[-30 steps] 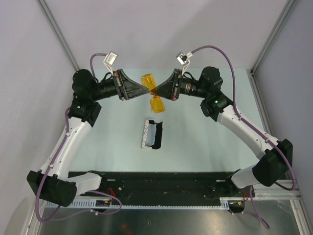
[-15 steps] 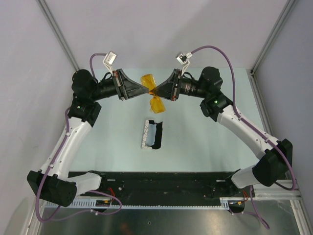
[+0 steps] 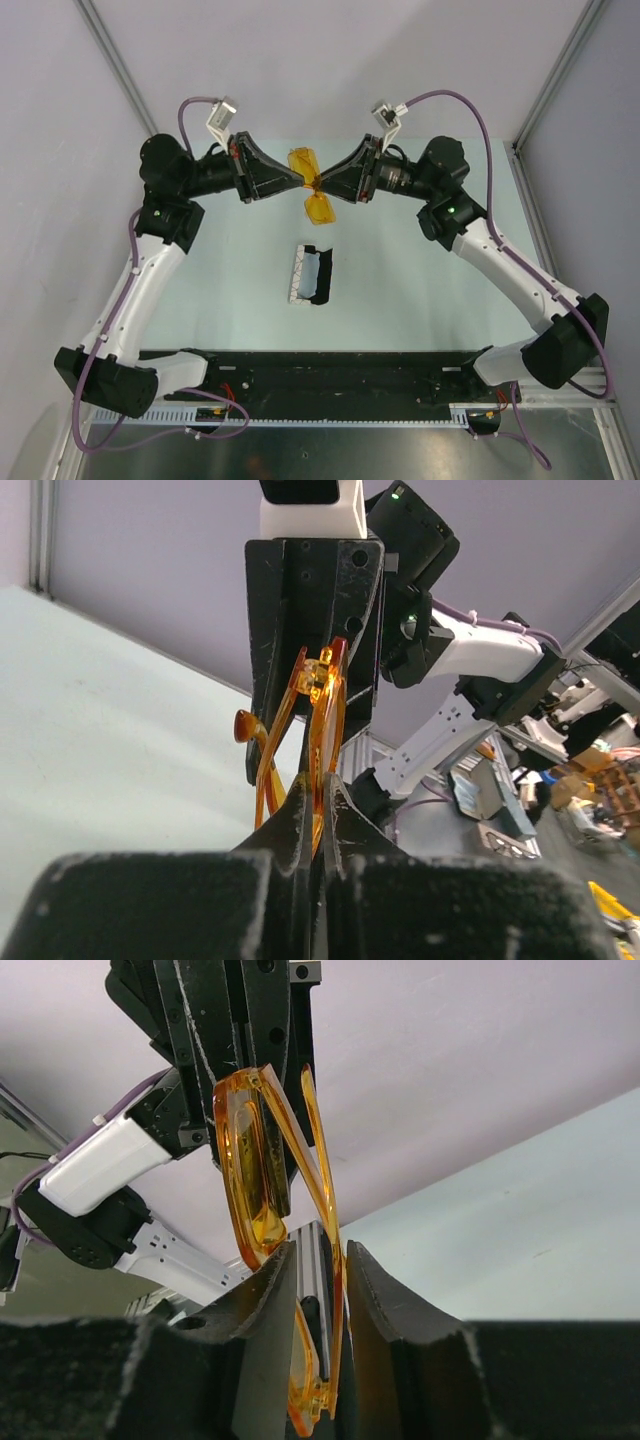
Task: Organize the sunglasses
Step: Pass from the right arm to the left, then pass from the left arm to the right
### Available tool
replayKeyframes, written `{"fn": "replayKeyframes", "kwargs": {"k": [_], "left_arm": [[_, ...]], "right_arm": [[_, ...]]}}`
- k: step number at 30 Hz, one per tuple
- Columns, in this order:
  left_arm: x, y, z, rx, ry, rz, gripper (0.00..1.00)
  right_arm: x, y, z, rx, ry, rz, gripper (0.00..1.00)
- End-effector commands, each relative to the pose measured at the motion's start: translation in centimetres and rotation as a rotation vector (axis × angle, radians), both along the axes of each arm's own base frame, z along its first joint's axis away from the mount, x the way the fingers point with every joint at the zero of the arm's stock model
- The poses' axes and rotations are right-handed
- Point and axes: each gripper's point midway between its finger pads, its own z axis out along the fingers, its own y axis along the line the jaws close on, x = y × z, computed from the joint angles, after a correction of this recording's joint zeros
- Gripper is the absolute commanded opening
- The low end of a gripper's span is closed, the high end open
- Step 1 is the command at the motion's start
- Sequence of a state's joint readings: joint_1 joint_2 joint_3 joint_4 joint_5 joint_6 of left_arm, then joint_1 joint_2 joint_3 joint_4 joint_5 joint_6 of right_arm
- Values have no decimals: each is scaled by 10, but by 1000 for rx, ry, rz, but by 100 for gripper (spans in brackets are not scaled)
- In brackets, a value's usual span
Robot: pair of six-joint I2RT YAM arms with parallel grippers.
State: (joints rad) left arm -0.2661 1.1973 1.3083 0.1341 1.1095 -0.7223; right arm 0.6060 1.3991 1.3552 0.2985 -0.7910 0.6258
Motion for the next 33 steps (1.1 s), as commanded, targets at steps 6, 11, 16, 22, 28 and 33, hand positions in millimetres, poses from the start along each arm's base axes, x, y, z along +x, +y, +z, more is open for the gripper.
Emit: {"fn": "replayKeyframes", "kwargs": {"k": [6,11,16,22,28,33], "left_arm": [[-4,1,34,8,-268,-36,0],[-10,2,45,5,-310,-51,0],[-14,2,50,4,-333,-65,0],[-12,1,52,-1,-326,-55,0],[-8,1,49,-4,-303,-38,0],[-7,0,47,-4,-294,-38,0]], "right_arm": [[-22,-20,45,84,-150,-4,33],[-22,-28,52,90,-169,-42,36],[-24,-35,58,92,-202,-59,39],[-31,-45,66,92,-256,-67,43],[-38,-35,62,86,-250,-17,45],[-37,-20,54,36,-260,-13,48]]}}
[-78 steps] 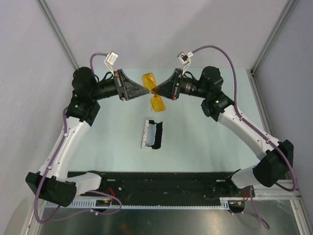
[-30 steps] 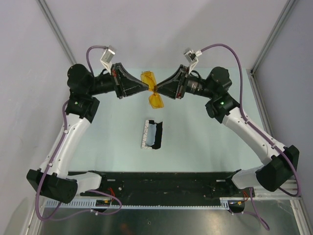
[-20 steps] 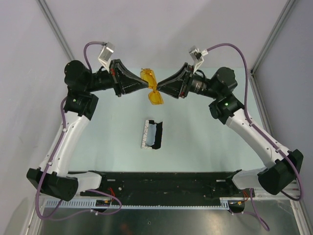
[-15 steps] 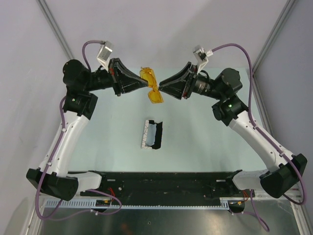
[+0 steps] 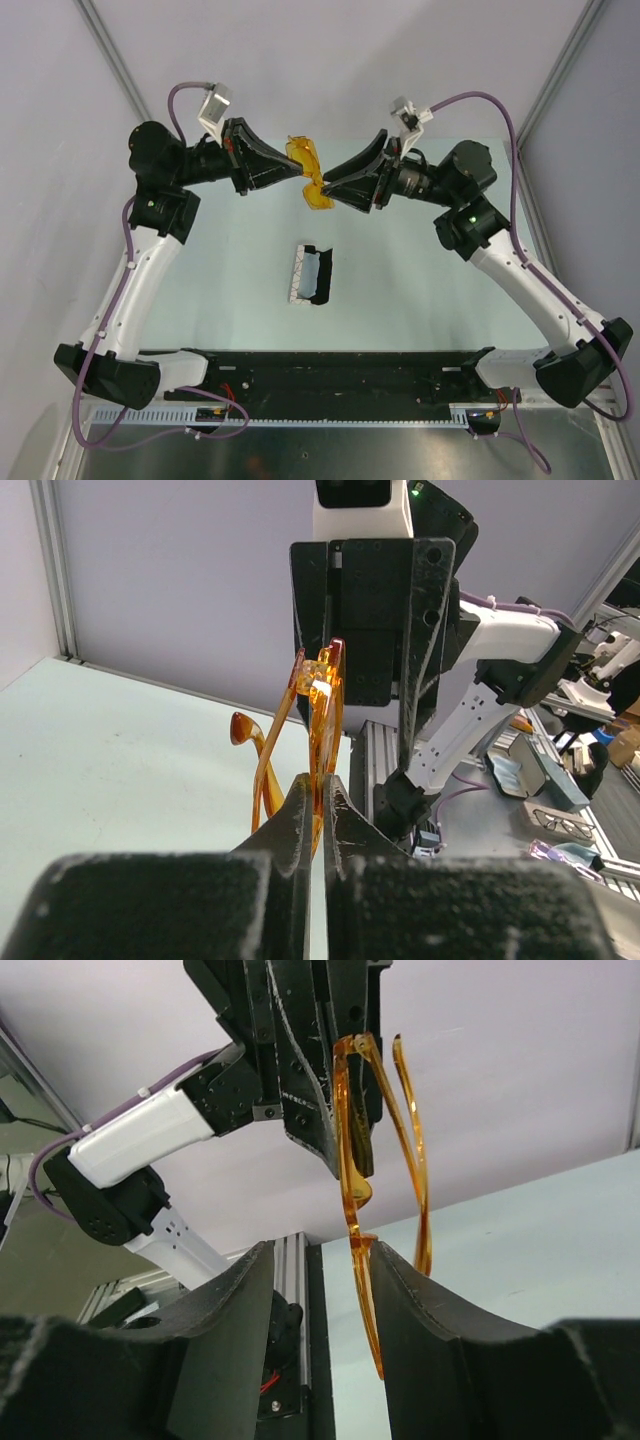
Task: Organize the sunglasses
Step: Pass from the left arm to the right
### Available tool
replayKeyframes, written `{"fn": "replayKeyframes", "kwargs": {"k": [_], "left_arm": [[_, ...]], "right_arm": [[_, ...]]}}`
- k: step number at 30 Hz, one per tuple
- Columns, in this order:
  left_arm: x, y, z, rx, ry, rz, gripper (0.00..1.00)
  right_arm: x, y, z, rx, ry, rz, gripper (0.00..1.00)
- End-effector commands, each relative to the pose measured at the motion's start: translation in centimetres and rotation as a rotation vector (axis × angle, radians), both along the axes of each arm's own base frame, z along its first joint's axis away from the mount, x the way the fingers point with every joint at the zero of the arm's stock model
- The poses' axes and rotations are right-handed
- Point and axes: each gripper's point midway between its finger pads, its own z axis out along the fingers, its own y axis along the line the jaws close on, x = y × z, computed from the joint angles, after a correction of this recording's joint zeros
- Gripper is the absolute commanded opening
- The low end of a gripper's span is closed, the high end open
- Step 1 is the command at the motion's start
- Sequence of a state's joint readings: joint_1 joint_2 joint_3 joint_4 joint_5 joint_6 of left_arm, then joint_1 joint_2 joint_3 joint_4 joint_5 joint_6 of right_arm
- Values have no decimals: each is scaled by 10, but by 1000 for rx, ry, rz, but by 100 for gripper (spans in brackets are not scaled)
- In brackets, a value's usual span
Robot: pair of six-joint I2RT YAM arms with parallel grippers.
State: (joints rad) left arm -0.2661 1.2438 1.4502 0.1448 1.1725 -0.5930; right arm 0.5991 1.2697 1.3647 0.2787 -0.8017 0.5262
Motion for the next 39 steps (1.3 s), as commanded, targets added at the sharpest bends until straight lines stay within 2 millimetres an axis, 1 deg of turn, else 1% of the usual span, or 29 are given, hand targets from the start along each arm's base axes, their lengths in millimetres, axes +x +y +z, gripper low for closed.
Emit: {"fn": "replayKeyframes", "kwargs": {"k": [1,2,7,9,15,22,27,31,33,36,37,39], "left_arm": [[-2,-1,11,-14,-54,2,0],[-2,-1,11,-14,-52,1,0],[-3,-3,7,-11,-43,-4,0],[-3,-3,5,-10,-39,-4,0],[-1,-3,-1,-6,-27,-4,0],[0,-4,-8,1,-10,-8,0],[3,-4,-12,4,-1,-5,1],[5,-4,-13,4,1,0,0],[5,-5,-13,5,3,-1,0],[7,-5,-14,4,7,3,0],[8,-6,-14,4,7,3,0],[8,-6,-14,5,9,3,0]], "right_arm": [[-3,11,7,-22,-62,3,49],[-4,13,8,-23,-63,7,49],[3,23,5,-44,-69,-4,49],[6,28,5,-44,-66,-3,47],[11,29,7,-37,-68,-28,45],[17,25,8,-34,-67,-54,45],[20,26,4,-44,-53,-50,37],[21,25,2,-53,-40,-55,25],[22,25,0,-58,-35,-53,22],[22,25,-4,-69,-27,-49,20],[22,26,-5,-73,-25,-48,22],[23,26,-7,-80,-18,-49,22]]}}
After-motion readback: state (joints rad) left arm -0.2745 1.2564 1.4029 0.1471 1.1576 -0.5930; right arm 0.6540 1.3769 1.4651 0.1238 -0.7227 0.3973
